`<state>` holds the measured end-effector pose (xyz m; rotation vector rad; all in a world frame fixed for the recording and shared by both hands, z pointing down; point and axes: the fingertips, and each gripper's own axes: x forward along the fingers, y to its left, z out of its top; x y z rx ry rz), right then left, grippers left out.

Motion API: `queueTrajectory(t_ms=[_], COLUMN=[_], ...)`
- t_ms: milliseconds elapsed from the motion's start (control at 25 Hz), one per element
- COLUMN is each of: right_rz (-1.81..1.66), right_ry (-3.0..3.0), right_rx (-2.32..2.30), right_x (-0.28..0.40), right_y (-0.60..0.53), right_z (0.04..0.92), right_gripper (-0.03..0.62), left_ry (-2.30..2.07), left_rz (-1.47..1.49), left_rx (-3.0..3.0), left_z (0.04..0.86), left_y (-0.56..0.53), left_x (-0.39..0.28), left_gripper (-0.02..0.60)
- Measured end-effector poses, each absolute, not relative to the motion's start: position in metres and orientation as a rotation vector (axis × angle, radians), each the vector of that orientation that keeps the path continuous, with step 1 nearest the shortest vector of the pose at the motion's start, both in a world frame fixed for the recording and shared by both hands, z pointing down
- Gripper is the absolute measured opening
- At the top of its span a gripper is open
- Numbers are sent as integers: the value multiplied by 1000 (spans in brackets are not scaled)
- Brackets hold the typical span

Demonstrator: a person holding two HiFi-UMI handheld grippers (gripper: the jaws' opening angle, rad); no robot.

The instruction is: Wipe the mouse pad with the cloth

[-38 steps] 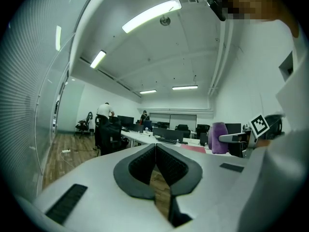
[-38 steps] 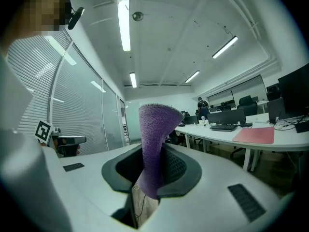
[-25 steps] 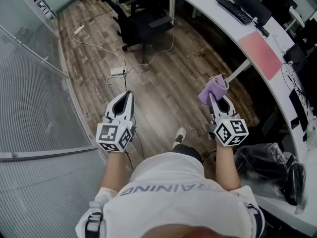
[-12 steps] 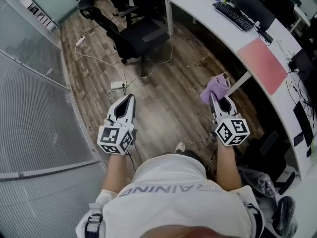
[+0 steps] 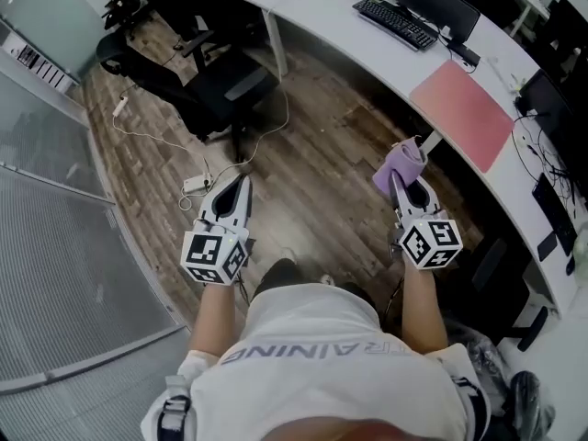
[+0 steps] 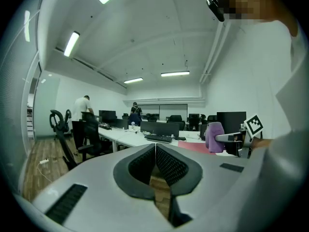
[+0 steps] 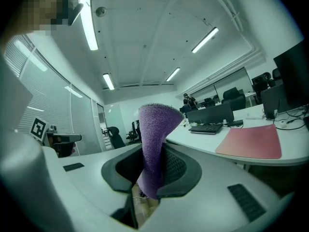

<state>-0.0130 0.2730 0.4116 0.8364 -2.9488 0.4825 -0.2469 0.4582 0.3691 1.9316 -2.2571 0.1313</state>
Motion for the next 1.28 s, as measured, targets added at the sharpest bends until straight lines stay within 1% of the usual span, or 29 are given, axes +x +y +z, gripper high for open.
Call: queueTrajectory(t_ms=[240, 400, 640, 840, 1000, 1120, 1280], right_rz=[472, 466, 272, 330, 365, 356, 360], right_ry=[-2897, -2857, -2789, -2768, -2725, -2677, -2622], right_rx=[981, 1081, 1226, 1320, 1417, 1478, 1576], right_x=[-9, -25, -58, -86, -95, -90, -69], right_y=[236, 207, 171, 146, 129, 119, 104], right_z=[414, 408, 374, 373, 377, 380, 383], right_gripper=[98, 100, 98, 98, 98, 98, 98], left_ry=[-2141, -2082, -1970, -1880, -1810, -1747, -1657], left_rz=[111, 118, 99, 91, 79, 63, 64], left_rx=[2049, 2125, 2279, 2351, 2383, 2407, 2461], left_z=[376, 375, 366, 372, 380, 386, 389], left_y=[395, 348, 283, 241, 209, 184, 147], left_x=[-258, -282, -316, -349, -370, -370, -355], left_gripper=[32, 32, 32, 32, 32, 32, 32])
